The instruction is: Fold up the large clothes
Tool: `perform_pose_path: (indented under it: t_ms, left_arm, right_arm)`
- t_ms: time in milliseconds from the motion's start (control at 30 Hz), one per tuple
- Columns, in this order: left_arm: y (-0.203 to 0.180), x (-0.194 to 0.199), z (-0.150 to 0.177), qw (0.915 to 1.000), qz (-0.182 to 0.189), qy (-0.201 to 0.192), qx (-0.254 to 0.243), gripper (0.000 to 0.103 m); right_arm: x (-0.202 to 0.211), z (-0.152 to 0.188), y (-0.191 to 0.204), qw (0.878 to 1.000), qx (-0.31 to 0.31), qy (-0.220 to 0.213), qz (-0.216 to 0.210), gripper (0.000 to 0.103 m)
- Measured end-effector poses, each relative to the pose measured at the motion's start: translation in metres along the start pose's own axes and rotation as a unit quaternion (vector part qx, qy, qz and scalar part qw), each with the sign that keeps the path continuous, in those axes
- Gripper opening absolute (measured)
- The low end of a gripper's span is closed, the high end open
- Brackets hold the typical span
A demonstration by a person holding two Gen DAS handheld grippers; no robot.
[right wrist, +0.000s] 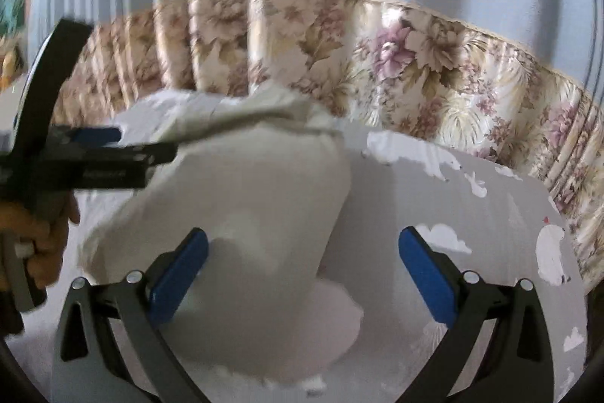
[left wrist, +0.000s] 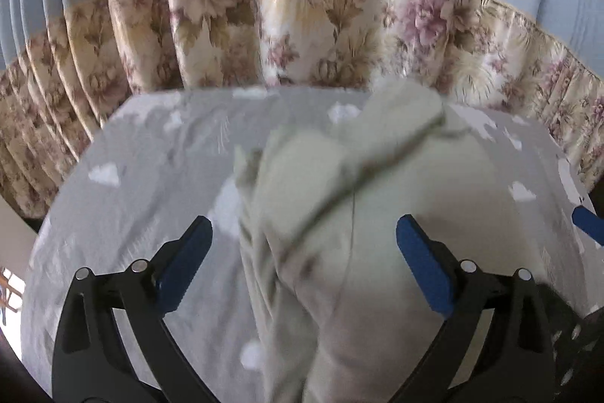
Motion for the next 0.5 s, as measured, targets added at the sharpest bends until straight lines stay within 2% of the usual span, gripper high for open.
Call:
perform_pose_path:
  t_ms: [100,167,267,333,400,467,500]
  left_arm:
    - [0.003,-0.014,0.017,0.9996,-0.023,0.017,-0.002,0.099]
    - [0.011,-0.025,0.023,0.9986,-0.049,0.018,-0.004,0.1]
    - [0.021,-0.025,0.026,0.9993,-0.019,0.02,0.024,0.1]
    - [0.029,-0.015,0.021,0.9996,-0.018,0.009,0.022,0.1]
    - [0.041,-0.007,0.015,0.9993,-0.027,0.001,0.026,0.1]
    - [0.053,-0.005,0.009,0.9986,-0.024,0.004,0.046,0.1]
    - [0.057,-0.005,0.007,0.9984,-0.021,0.005,0.052,0.1]
  right_arm:
    - [-0.008,0.018,0.001,0.999,0.023,0.007,0.026,0.101]
    - [-0.019,0.03,0.001,0.999,0.021,0.014,0.02,0.101]
    - [-0.016,0.027,-0.005,0.999,-0.032,0.027,-0.016,0.1]
    - [-0.004,0.014,-0.016,0.996,-0.074,0.013,-0.054,0.101]
    - [0.004,0.0,-0.036,0.993,-0.101,-0.012,-0.057,0.101]
    - [-0.003,-0.007,-0.053,0.992,-0.115,-0.007,-0.044,0.101]
    - [-0.013,-0.01,-0.061,0.99,-0.128,0.004,-0.051,0.101]
Point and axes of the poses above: each gripper's, at about its wrist camera, not at the fingertips, and x roughly against the way its jaws point, y to its left, z to its underside, the point moved 8 cm from there along -x, roughly the way its jaws point, and after that the axes turned 4 degrees about -z, right-handed, at the moved point
